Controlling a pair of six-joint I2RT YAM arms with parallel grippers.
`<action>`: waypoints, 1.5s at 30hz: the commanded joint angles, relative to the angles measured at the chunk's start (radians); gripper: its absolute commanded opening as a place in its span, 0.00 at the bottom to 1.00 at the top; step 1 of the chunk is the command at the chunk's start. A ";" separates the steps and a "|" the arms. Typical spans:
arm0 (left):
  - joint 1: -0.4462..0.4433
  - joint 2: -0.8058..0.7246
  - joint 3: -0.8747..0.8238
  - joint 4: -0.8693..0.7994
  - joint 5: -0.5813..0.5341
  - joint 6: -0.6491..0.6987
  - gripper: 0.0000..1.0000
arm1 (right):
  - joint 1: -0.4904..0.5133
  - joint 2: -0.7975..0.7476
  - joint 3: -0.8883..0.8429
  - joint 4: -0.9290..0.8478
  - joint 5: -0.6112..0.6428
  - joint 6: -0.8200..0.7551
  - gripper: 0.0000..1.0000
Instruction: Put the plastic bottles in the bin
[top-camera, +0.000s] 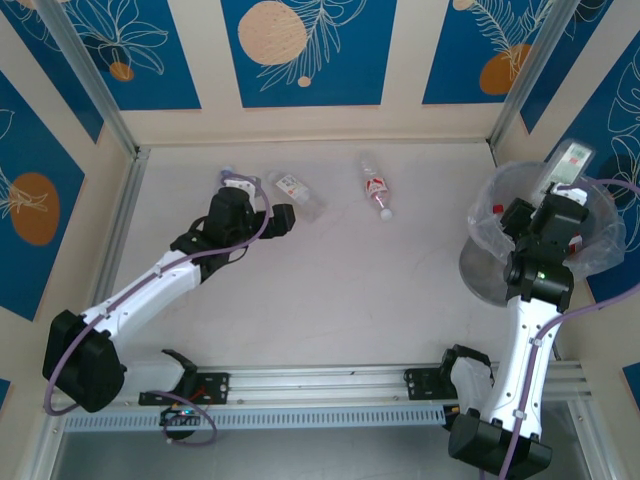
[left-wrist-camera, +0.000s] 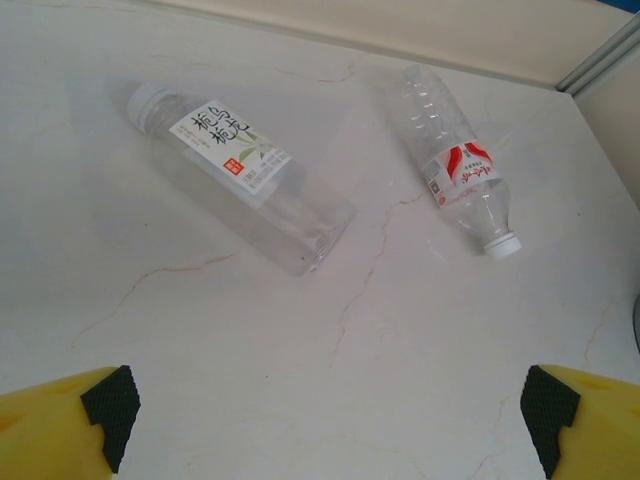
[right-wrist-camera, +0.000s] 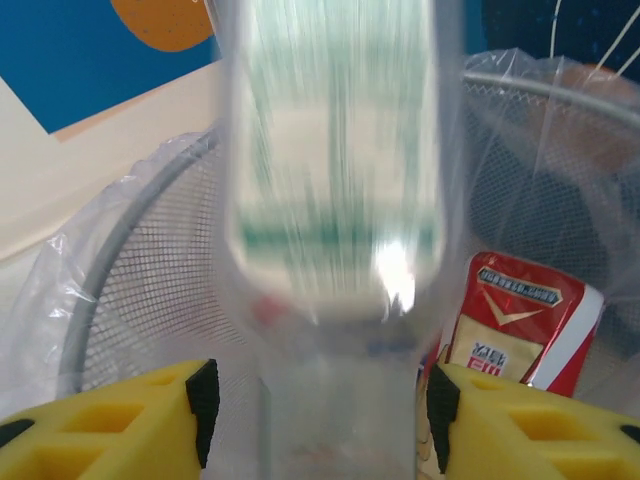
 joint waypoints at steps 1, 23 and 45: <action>-0.005 0.019 0.044 -0.010 0.011 -0.019 0.99 | -0.002 -0.021 -0.012 -0.013 -0.026 0.024 0.63; -0.005 0.100 0.100 -0.022 0.050 -0.070 0.99 | -0.007 0.001 0.032 -0.025 -0.109 0.036 0.99; -0.004 0.104 0.120 -0.064 0.035 -0.079 0.99 | -0.079 0.284 0.217 -0.138 -0.496 0.036 0.99</action>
